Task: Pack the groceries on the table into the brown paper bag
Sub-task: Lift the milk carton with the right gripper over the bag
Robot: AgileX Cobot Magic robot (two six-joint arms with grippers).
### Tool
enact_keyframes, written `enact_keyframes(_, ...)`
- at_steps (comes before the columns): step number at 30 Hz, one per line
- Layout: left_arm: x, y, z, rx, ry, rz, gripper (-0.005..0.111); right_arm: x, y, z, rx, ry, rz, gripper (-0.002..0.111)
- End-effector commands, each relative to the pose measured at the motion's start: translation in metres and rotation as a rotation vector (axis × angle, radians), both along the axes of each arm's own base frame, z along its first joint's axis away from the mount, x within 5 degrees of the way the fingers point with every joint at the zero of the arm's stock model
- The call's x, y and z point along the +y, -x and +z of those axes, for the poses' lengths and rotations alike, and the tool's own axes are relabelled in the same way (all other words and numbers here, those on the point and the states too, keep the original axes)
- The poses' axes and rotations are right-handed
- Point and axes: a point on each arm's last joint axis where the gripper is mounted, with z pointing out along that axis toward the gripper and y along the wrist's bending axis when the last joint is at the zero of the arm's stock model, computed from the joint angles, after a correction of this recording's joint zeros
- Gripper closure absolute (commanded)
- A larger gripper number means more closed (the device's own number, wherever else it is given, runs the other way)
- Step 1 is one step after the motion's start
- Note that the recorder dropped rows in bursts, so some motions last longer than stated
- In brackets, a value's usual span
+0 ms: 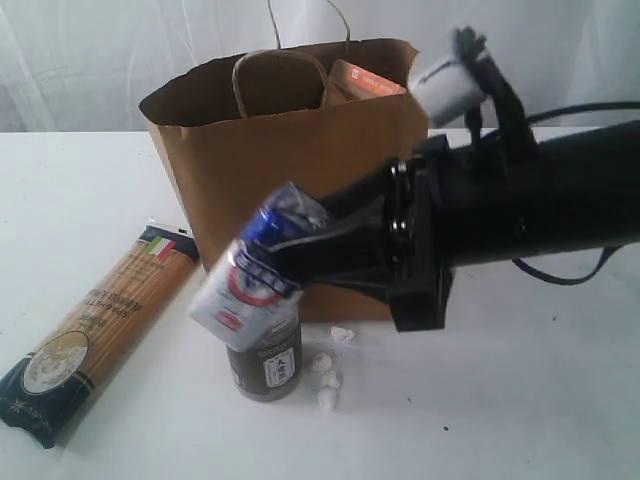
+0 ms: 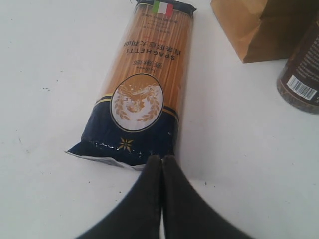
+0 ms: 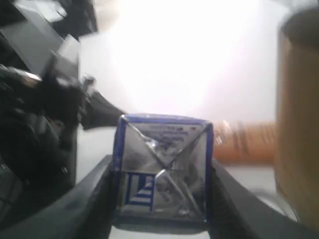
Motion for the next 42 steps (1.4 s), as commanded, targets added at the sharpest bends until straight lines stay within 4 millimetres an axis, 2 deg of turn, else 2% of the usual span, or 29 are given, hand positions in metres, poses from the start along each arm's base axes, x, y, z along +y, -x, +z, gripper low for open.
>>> enact_keyframes(1,-0.001,0.001,-0.002,0.016,0.007,-0.008,0.107,0.005,0.003,0.046,-0.132,-0.295,0.062,0.068)
enact_keyframes(5,-0.001,0.001,-0.002,0.016,0.007,-0.008,0.107,0.004,-0.012,0.078,-0.364,-0.289,-0.047,0.068)
enact_keyframes(12,-0.001,0.001,-0.002,0.016,0.007,-0.008,0.107,-0.006,-0.039,0.113,-0.488,-0.232,-0.346,0.069)
enact_keyframes(15,-0.001,0.001,-0.002,0.016,0.007,-0.008,0.107,-0.003,-0.049,0.116,-0.491,-0.229,-0.363,0.070)
enact_keyframes(21,-0.001,0.001,-0.002,0.014,0.003,-0.010,0.107,0.011,-0.091,0.095,-0.429,-0.170,-0.407,0.070)
enact_keyframes(27,-0.001,0.001,-0.002,0.009,-0.013,-0.019,0.107,0.015,-0.117,0.065,-0.362,-0.087,-0.484,0.070)
enact_keyframes(32,-0.001,0.001,-0.002,0.007,-0.013,-0.018,0.107,0.020,-0.127,0.049,-0.320,-0.069,-0.468,0.070)
enact_keyframes(42,-0.001,0.001,-0.002,0.007,-0.013,-0.018,0.107,0.017,-0.134,0.043,-0.233,-0.068,-0.558,0.070)
